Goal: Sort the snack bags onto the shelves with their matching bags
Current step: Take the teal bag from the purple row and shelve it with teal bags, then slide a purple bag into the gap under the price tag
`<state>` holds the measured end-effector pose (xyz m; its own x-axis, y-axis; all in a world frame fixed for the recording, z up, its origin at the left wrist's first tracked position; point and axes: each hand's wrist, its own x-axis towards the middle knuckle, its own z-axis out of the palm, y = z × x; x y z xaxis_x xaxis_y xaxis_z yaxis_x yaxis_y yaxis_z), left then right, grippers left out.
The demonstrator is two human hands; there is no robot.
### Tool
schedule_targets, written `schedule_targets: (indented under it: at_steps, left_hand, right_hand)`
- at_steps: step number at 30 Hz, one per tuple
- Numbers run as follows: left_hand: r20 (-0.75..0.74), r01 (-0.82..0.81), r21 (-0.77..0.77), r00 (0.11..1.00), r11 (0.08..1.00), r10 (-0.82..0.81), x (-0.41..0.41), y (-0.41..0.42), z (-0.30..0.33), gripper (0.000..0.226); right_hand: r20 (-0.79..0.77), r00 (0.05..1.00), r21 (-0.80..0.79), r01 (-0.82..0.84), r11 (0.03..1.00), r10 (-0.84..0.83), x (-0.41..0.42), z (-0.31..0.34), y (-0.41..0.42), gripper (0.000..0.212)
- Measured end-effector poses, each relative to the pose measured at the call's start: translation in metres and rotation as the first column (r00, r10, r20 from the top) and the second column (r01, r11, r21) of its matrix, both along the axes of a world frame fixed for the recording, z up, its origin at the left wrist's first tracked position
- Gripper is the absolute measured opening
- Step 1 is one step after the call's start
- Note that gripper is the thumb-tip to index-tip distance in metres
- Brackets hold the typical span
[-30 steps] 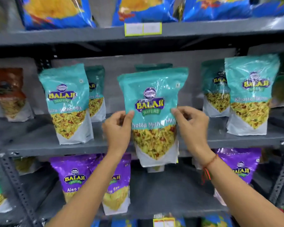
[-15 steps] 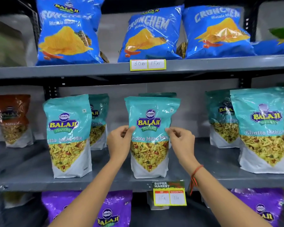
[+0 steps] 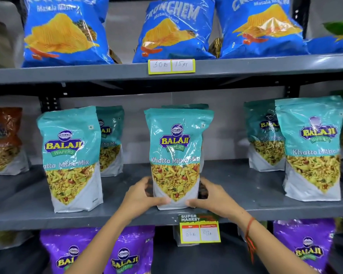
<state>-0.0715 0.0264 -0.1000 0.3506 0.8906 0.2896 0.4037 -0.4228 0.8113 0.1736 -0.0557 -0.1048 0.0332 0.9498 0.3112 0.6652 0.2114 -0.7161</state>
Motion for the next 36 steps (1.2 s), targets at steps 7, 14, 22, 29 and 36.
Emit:
schedule_targets:
  at_steps: [7, 14, 22, 29, 36]
  left_hand:
    - [-0.039, 0.013, -0.004, 0.999, 1.0, -0.013, 0.035, 0.005, 0.006, 0.091]
    - [-0.077, 0.006, 0.005, 0.997, 1.0, -0.006, 0.057, 0.009, 0.006, 0.101]
    - [0.12, -0.023, 0.019, 0.993, 1.0, 0.021, 0.043, -0.011, -0.009, 0.1]
    - [0.464, -0.301, 0.103, 0.857, 0.948, 0.222, -0.008, -0.065, -0.038, 0.054]
    - [0.368, -0.555, -0.062, 0.76, 0.83, 0.536, -0.095, -0.08, -0.171, 0.019]
  right_hand:
    - [-0.048, 0.997, -0.019, 0.054, 0.998, -0.055, 0.028, 0.005, 0.002, 0.067]
    - [-0.122, 0.99, -0.071, 0.067, 0.995, -0.075, 0.043, 0.01, 0.0, 0.067]
    - [-0.303, 0.922, 0.136, 0.292, 0.947, -0.241, 0.021, -0.002, -0.017, 0.099]
    - [-0.323, 0.927, 0.564, 0.352, 0.747, -0.192, -0.062, -0.028, -0.057, 0.057]
    - [0.036, 0.999, 0.628, -0.051, 0.777, 0.036, -0.123, -0.141, -0.06, 0.025]
